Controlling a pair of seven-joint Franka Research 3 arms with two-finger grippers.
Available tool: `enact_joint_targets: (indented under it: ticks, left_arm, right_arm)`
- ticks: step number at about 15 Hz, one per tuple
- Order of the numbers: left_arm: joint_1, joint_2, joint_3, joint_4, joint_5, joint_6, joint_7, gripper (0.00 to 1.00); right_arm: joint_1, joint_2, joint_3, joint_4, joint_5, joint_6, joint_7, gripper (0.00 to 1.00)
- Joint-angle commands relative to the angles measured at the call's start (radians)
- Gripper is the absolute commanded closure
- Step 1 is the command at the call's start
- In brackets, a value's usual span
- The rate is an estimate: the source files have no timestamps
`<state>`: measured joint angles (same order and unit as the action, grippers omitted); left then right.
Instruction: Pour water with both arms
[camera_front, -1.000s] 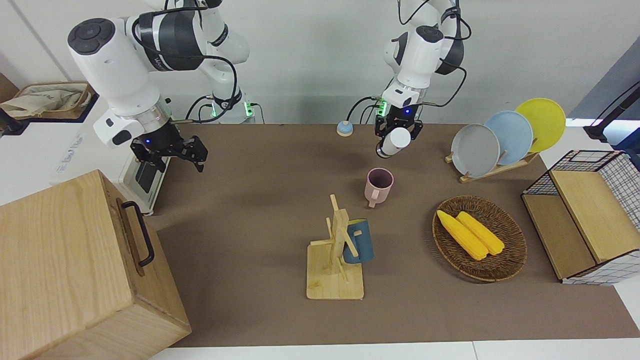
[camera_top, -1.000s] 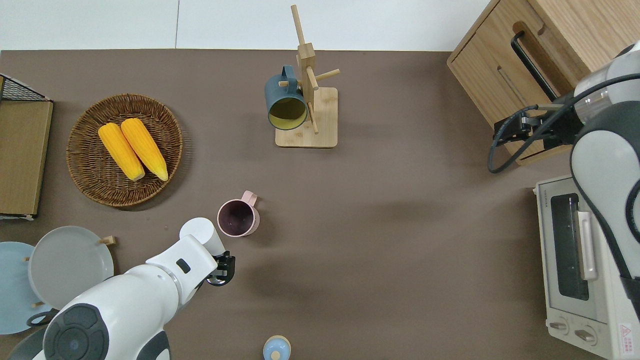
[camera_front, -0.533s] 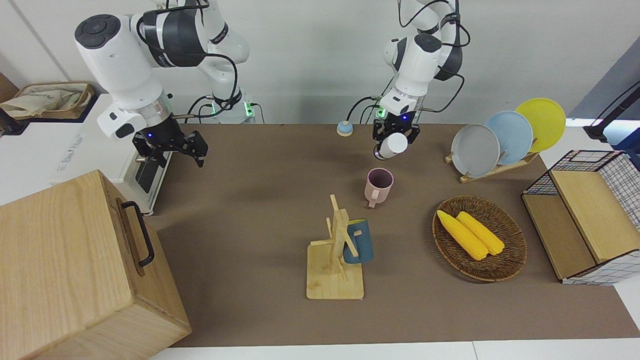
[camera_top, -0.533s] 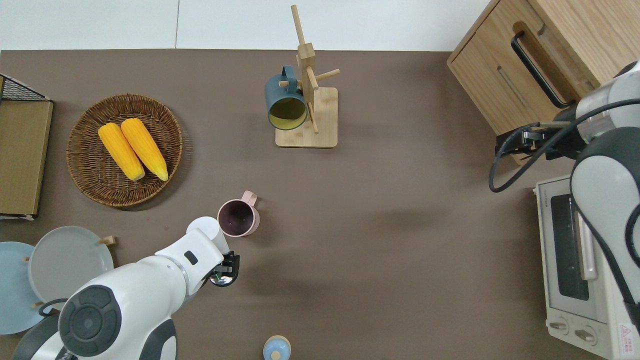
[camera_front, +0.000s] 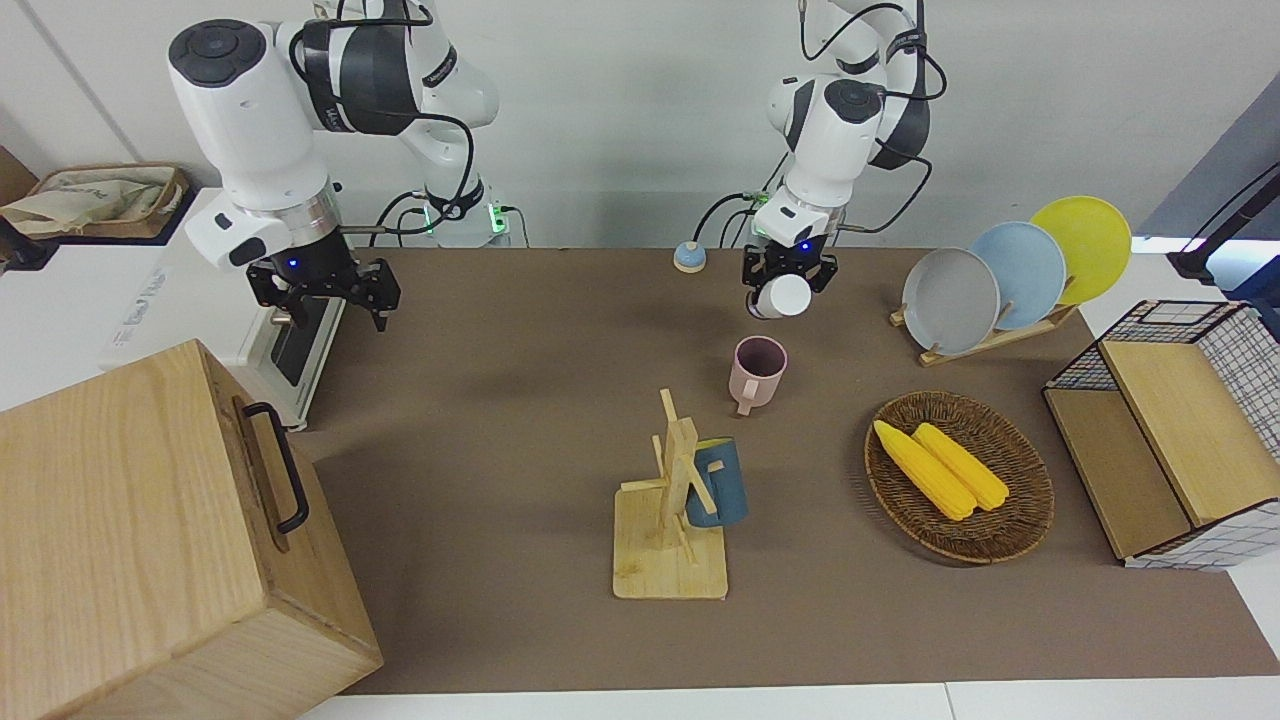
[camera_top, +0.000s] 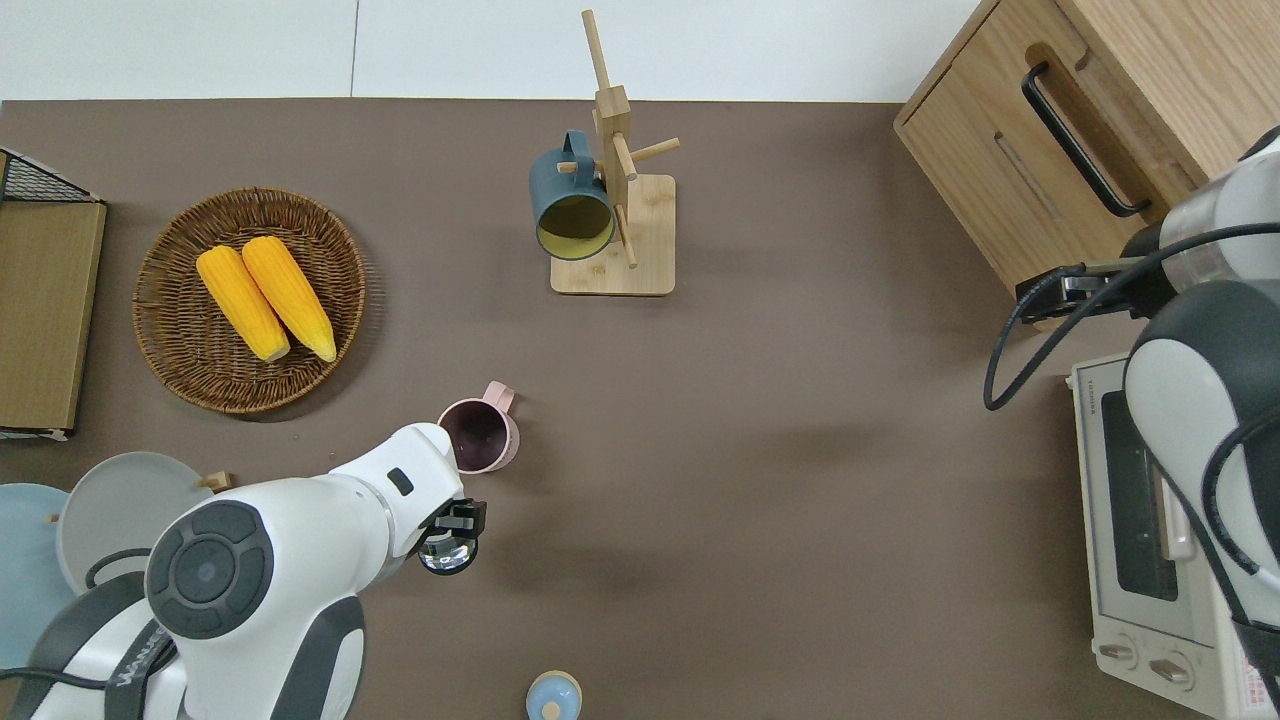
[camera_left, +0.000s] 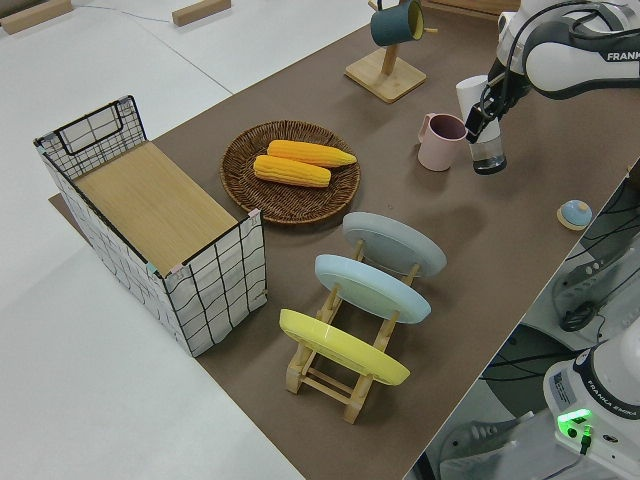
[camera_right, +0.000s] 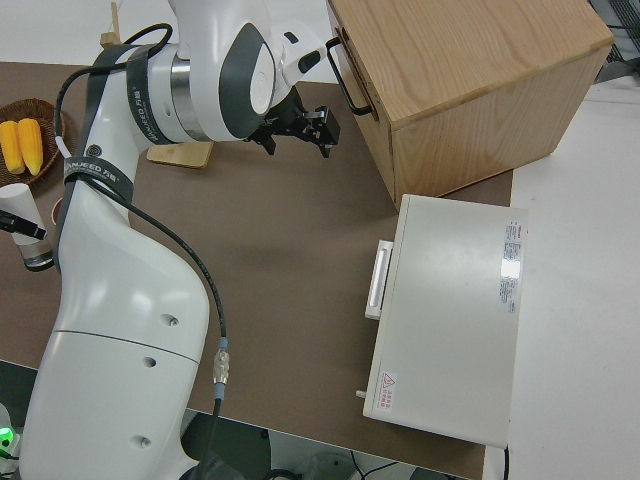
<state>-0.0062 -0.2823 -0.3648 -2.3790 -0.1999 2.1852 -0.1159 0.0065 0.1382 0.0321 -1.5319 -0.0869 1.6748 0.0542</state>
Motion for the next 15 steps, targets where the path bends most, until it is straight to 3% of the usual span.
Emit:
enact_joint_targets:
  ticks: [1,6,12,15]
  left_arm:
    - [-0.001,0.037,0.000,0.049,0.063,-0.070,-0.025,1.00]
    - [-0.008,0.063,-0.003,0.063,0.071,-0.074,-0.044,1.00]
    - [-0.005,0.133,-0.003,0.175,0.089,-0.212,-0.045,1.00]
    - [-0.003,0.167,-0.003,0.213,0.105,-0.278,-0.044,1.00]
  right_arm:
    - [-0.007,-0.029,0.009,-0.034,-0.036,0.028,-0.025,0.009]
    - [-0.022,-0.026,0.011,-0.025,-0.004,0.019,-0.019,0.009]
    - [-0.020,-0.026,0.009,0.001,0.055,0.016,-0.017,0.009]
    - [-0.017,-0.028,0.011,0.058,0.056,0.014,-0.019,0.009]
